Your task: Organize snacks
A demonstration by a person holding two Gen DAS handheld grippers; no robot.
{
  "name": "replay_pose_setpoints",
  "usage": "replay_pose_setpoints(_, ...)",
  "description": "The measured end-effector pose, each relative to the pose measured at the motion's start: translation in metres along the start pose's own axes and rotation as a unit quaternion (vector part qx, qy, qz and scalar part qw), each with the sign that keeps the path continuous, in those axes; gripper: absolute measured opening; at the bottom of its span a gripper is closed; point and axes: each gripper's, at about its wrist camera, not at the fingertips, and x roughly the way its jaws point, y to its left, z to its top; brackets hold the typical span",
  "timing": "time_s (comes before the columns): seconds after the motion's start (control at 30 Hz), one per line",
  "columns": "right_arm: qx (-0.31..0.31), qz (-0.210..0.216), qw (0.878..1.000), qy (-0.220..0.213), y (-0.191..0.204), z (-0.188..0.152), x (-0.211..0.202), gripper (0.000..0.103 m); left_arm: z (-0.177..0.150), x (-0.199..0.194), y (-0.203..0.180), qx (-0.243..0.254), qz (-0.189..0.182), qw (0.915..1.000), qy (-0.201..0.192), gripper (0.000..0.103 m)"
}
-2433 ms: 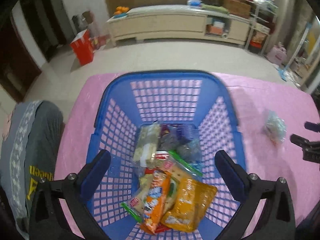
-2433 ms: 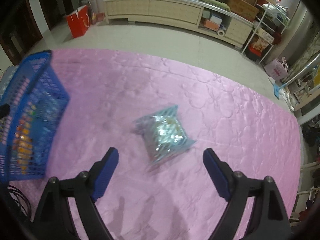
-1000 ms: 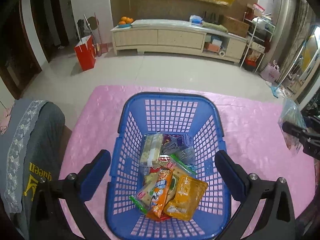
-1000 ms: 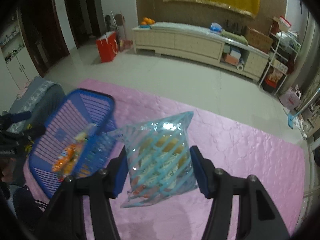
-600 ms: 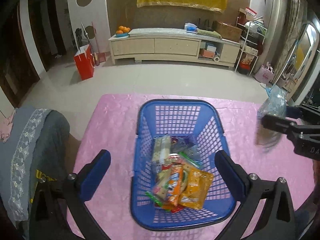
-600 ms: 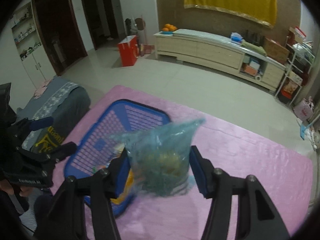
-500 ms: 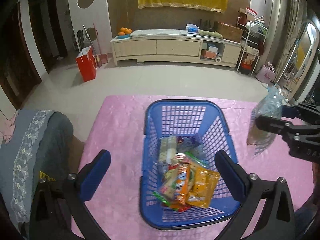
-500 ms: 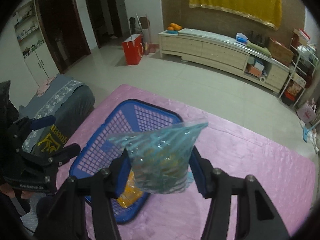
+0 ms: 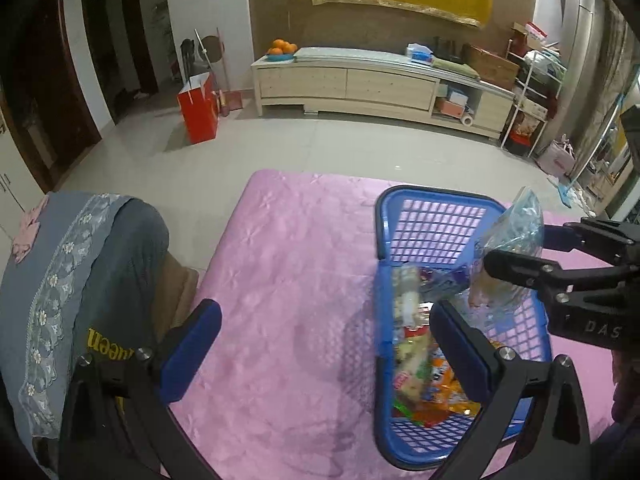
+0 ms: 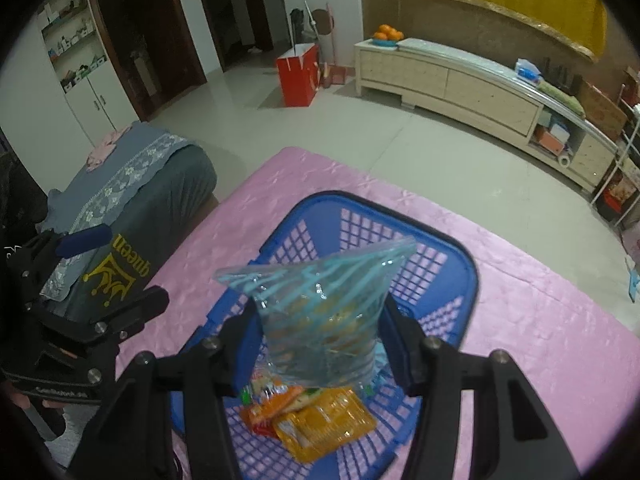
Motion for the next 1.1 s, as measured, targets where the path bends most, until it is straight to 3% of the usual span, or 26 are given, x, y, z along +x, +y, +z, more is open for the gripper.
replay_pose_setpoints(0.33,0.010,-0.022,0.999,0.031,0.000,0.001,0.042,0.060,-0.007,0.016,0.004,0.015,-0.007,0.9999,0.000,0.103)
replay_pose_setpoints(0.4,0.006,-0.037,0.999,0.036,-0.001,0.002,0.046,0.064,-0.007,0.020,0.004,0.019,-0.012,0.9997,0.002,0.103)
replay_pose_setpoints(0.47,0.011,-0.033,0.999,0.033,-0.004,0.003,0.045,0.088,-0.008,0.021,0.001,0.020,-0.014,0.9997,-0.001,0.103)
replay_pose_setpoints(0.6,0.030,-0.032,0.999,0.008,-0.013,0.004,0.031,0.097,-0.010,0.018,0.002,0.013,-0.025,0.9995,-0.013,0.103)
replay_pose_setpoints(0.77,0.038,-0.044,0.998,-0.008,-0.017,-0.008,0.001,0.098,-0.015,-0.001,0.000,0.016,-0.011,0.9993,-0.030,0.103)
replay_pose_setpoints(0.97,0.038,-0.064,0.996,-0.051,-0.016,-0.035,-0.057,0.098,-0.031,-0.043,-0.013,0.006,-0.020,0.9971,-0.073,0.103)
replay_pose_setpoints(1.1,0.042,-0.080,0.992,-0.088,-0.013,-0.060,-0.098,0.098,-0.047,-0.080,-0.033,0.025,-0.032,0.9926,-0.114,0.103)
